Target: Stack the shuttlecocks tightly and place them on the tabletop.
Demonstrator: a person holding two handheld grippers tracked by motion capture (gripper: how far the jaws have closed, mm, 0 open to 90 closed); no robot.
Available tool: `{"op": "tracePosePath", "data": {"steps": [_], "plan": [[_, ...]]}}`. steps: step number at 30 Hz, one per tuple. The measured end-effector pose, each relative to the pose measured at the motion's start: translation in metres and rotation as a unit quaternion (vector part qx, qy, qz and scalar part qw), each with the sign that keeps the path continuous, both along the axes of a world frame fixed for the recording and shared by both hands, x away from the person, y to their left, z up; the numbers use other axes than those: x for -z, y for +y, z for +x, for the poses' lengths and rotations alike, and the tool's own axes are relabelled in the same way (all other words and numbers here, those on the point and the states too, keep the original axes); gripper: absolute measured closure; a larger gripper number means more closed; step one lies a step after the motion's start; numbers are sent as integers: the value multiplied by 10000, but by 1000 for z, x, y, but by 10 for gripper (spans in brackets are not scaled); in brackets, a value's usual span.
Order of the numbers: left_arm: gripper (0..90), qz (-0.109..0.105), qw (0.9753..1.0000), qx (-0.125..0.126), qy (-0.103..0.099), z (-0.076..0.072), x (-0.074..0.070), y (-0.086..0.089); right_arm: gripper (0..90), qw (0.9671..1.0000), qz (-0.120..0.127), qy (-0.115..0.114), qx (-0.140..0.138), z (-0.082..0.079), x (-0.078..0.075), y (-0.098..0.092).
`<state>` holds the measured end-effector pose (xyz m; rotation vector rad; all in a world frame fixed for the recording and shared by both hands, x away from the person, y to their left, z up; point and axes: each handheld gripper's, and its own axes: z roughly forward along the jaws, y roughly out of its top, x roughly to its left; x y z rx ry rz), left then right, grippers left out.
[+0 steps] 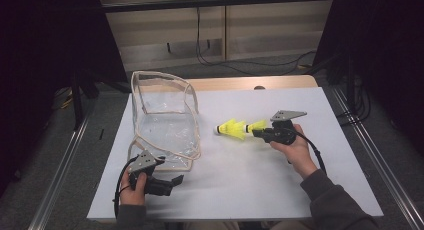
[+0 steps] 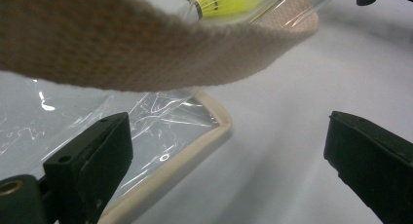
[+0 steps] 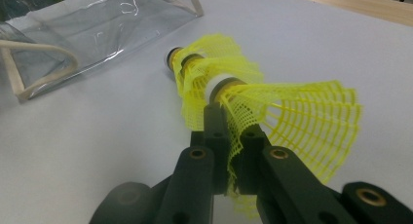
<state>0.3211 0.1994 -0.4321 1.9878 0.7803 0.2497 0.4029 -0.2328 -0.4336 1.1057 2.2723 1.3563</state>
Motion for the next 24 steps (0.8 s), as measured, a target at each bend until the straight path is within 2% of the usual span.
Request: {"op": "tracePosePath", "data": {"steps": [13,21,24], "plan": [[38,4,10000,16,17,0,0,1,867,10000,22,31,2,5,4,7],[38,-42,10000,-41,-9,0,0,3,868,9999,-26,129,-57,7,12,14],[39,-31,10000,-23,-7,0,0,3,868,9999,-30,115,-39,7,10,14]]}}
